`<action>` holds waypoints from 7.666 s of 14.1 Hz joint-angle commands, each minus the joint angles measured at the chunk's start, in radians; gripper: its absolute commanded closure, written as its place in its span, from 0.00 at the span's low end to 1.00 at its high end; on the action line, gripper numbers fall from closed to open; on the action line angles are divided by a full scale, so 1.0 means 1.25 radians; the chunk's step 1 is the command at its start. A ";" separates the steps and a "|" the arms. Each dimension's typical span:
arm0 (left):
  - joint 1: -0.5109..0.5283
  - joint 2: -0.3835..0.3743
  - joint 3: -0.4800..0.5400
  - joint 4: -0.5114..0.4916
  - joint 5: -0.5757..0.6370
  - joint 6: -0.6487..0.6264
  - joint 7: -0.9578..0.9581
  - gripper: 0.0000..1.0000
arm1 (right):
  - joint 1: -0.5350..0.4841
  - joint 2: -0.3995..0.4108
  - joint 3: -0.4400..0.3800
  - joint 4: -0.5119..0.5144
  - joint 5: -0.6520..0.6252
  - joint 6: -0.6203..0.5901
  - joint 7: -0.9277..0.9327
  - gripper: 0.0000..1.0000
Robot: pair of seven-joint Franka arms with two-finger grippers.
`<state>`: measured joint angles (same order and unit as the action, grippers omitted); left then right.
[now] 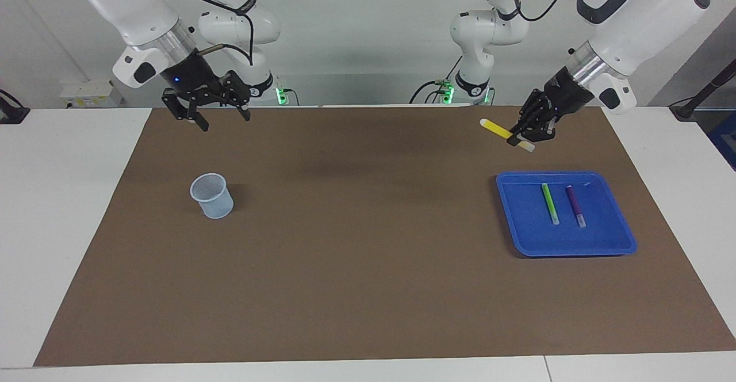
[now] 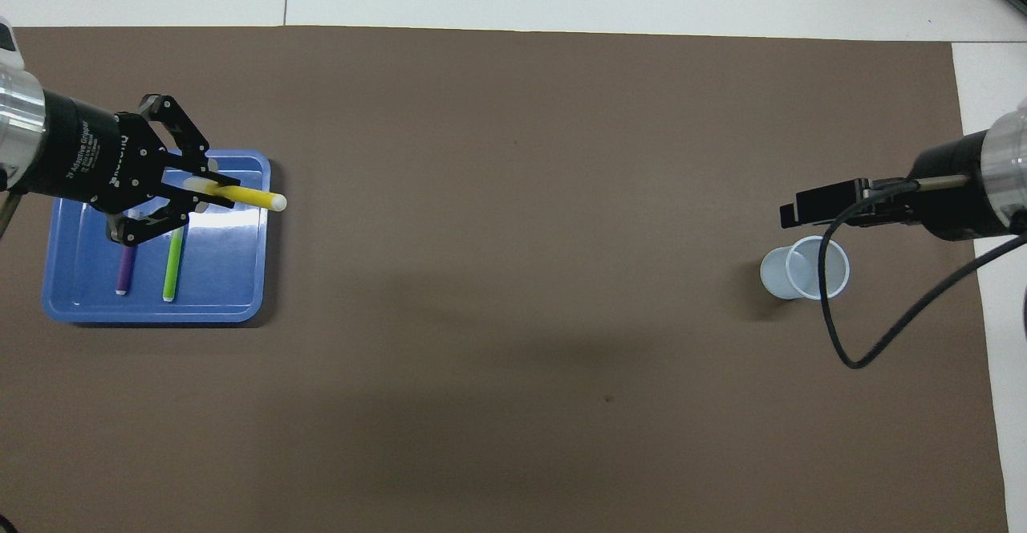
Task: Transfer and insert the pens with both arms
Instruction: 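Lift the yellow pen with the left gripper while the right gripper approaches, then grasp the yellow pen with the right gripper and open the left gripper, then insert the yellow pen into the cup while the left gripper reaches the green pen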
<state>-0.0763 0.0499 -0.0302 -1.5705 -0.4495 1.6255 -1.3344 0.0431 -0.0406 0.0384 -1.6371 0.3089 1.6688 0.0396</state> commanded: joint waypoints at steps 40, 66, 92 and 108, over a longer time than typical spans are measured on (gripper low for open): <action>-0.168 -0.218 0.007 -0.328 -0.180 0.188 -0.225 1.00 | 0.277 0.015 0.231 -0.176 0.212 0.626 0.687 0.52; -0.165 -0.224 0.009 -0.335 -0.180 0.199 -0.232 0.54 | 0.269 0.018 0.231 -0.178 0.211 0.630 0.674 1.00; 0.110 -0.333 0.014 -0.496 0.280 0.094 0.969 0.45 | -0.193 -0.017 0.222 -0.173 -0.297 0.090 -0.466 1.00; 0.176 -0.103 0.014 -0.499 0.358 0.452 1.189 0.45 | -0.291 -0.063 0.223 -0.449 -0.335 0.358 -0.609 0.75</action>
<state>0.1272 -0.1127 -0.0042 -2.1930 -0.0198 2.1340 0.1377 -0.2967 -0.0869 0.3034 -2.1343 -0.1004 2.0737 -0.7151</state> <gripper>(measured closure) 0.449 0.811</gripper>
